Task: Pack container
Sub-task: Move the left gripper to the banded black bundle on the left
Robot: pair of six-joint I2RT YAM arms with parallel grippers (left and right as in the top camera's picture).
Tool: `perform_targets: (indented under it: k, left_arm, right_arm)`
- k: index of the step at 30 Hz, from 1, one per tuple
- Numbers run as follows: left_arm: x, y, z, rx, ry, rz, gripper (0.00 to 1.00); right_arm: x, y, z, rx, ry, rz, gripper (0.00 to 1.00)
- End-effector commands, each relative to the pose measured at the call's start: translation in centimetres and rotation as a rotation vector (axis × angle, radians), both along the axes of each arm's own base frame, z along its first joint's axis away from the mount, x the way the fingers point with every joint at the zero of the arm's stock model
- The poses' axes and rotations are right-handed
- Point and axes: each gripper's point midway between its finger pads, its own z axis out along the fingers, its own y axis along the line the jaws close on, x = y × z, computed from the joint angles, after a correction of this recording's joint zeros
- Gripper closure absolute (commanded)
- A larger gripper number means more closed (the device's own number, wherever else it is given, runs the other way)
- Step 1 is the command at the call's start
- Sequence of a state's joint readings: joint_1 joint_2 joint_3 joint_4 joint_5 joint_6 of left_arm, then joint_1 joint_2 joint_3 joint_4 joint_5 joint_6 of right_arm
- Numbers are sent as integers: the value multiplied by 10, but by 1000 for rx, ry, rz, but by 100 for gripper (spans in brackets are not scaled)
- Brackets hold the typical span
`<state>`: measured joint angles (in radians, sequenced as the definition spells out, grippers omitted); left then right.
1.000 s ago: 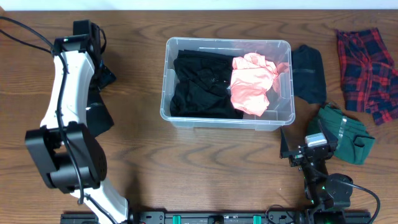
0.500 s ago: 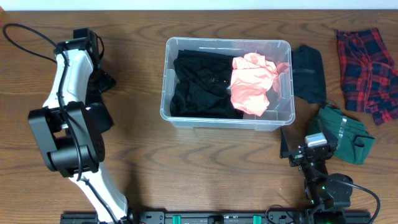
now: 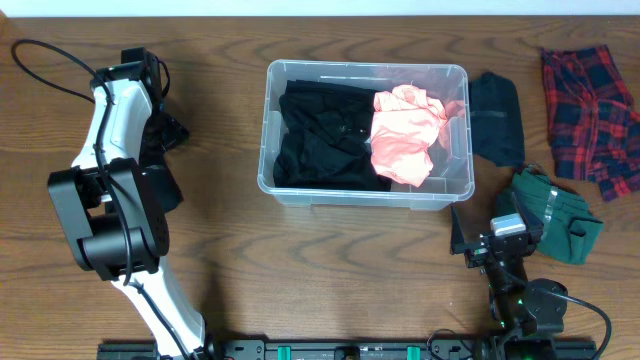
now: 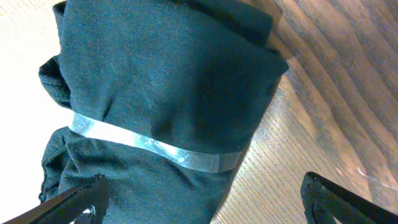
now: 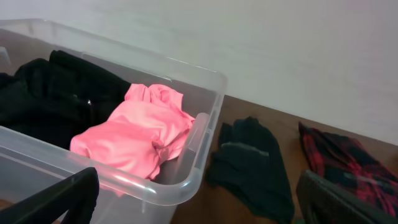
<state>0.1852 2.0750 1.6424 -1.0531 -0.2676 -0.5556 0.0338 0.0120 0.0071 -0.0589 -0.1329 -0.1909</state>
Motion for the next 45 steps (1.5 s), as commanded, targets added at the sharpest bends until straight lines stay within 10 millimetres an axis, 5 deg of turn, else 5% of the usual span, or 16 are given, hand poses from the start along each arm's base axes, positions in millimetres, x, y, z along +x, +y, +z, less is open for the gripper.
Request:
perform_targets:
  k: [1,23,30,45]
  left_arm:
    - [-2,-3,-7,-23,29,-35,2]
    - [-17,-13,-9,-90,119,-150,2]
    - [-19,-31,-13,-199,122,-197,2]
    - [-37,-30,-51,-188,153,-204,2]
  right_arm:
    - [0,1,0,10,2,1,1]
    - [0,1,0,10,2,1,1]
    - [0,1,0,10,2,1,1]
    - [0,1,0,10,2,1,1]
